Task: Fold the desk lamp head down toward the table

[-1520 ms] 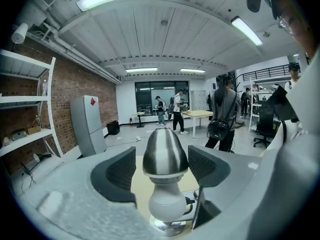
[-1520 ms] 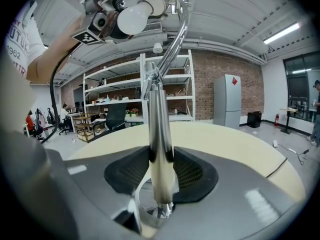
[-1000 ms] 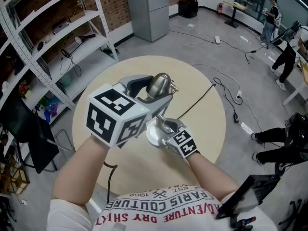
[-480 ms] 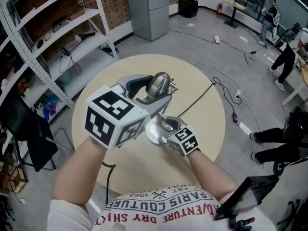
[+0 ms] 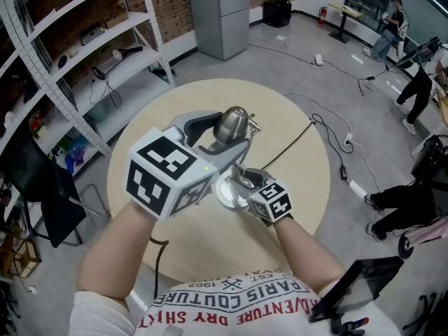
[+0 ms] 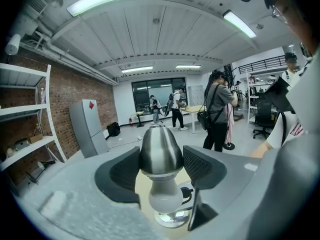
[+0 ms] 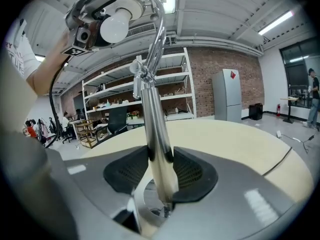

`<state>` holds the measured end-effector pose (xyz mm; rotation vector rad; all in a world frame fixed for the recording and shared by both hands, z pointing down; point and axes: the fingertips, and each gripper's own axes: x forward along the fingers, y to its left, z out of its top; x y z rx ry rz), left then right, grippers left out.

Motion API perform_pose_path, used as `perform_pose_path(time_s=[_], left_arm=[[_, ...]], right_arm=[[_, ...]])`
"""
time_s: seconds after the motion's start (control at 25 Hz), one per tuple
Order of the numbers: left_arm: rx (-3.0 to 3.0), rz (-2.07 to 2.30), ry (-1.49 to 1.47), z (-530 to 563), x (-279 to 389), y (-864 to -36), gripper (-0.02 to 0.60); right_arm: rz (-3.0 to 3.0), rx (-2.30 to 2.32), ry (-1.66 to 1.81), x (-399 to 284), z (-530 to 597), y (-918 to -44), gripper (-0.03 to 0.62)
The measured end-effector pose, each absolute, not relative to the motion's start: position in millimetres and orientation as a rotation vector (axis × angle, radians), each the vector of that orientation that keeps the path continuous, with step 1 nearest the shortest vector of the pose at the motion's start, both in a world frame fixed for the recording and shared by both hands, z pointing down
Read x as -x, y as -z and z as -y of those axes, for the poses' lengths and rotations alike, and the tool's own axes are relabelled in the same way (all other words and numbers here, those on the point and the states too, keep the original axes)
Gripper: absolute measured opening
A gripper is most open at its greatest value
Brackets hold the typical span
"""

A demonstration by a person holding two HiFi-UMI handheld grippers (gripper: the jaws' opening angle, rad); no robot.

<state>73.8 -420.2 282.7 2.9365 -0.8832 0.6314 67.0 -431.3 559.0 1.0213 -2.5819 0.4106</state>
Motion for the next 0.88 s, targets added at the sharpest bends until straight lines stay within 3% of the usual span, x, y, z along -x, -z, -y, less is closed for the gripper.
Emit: perform_pose_path(time_s=[0.88], left_arm=[[-2.968,0.982,-0.700,385,-36,-304,0.261]], right_arm=[[2.598,-1.043,-0.425,-72,430,-561,0.156]])
